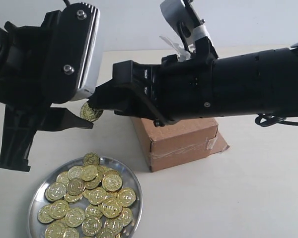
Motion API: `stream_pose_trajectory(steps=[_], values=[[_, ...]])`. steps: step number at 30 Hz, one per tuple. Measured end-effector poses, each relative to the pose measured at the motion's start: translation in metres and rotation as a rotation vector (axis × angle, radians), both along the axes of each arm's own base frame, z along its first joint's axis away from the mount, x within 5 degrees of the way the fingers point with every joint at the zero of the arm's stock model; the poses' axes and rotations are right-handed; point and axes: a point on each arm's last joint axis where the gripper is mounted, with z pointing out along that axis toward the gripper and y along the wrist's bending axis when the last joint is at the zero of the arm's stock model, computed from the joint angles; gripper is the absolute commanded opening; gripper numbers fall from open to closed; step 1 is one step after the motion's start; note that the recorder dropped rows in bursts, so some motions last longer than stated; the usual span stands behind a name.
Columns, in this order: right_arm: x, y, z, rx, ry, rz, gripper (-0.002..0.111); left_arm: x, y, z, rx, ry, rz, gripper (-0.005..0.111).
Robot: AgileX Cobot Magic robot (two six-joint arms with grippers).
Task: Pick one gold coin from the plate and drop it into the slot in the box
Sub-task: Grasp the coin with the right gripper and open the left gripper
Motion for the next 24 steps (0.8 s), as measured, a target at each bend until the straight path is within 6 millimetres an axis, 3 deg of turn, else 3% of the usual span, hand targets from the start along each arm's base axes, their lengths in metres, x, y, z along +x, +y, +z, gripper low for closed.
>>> stream_pose_trajectory(steps=[24], values=[[-0.006, 0.009, 0.007, 0.025, -0.006, 0.042, 0.051, -0.007, 0.004, 0.012, -0.084, -0.004, 0.008, 0.027]])
